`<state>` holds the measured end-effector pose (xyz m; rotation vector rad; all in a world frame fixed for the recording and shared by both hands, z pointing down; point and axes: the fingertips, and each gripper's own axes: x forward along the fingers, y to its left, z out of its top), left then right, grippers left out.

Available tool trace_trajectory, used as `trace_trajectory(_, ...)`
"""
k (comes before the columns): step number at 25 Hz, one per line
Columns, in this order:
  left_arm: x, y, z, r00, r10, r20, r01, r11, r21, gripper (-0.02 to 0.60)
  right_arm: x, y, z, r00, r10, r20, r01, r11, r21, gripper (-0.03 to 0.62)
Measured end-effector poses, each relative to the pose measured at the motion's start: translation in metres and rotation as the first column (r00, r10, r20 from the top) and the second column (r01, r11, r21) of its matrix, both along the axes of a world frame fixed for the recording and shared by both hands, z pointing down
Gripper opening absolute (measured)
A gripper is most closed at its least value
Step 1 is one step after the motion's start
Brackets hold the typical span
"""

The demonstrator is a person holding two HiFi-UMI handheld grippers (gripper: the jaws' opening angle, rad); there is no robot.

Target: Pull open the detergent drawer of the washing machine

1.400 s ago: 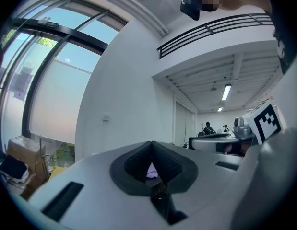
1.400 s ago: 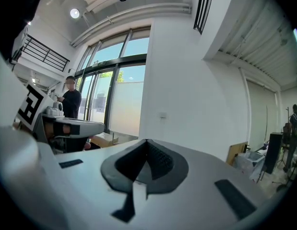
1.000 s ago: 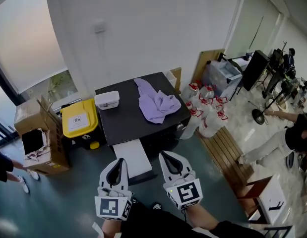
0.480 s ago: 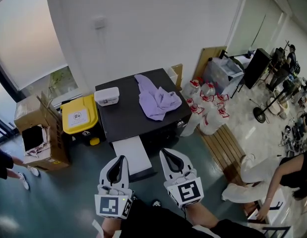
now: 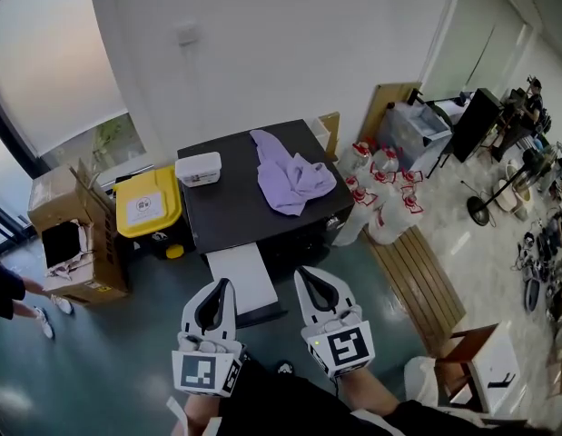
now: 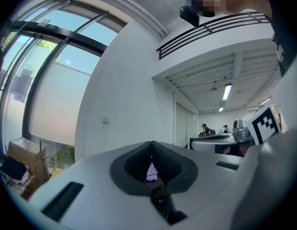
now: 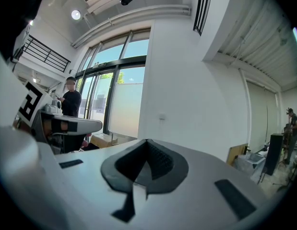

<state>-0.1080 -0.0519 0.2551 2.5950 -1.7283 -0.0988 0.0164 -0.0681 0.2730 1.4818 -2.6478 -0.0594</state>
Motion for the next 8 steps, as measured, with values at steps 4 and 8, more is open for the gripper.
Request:
trace_trajectory(4,0.002,-0.0022,-0.0016,1.0,0.001,-0.002,-0.001,1.0,0.004,0.021,0.0004,-0.0014,-0.0013,1.0,-0.003,-0.001,0.003,1.0,0.003,0.008)
trace_trajectory(8,0.005,-0.0051,-0.0042,1.0,0.005,-0.001,-0.005,1.0,0.015,0.021,0.001,-0.0034,-0.0063,1.0,-0.002,-0.005,0.002,1.0,0.014,0.009)
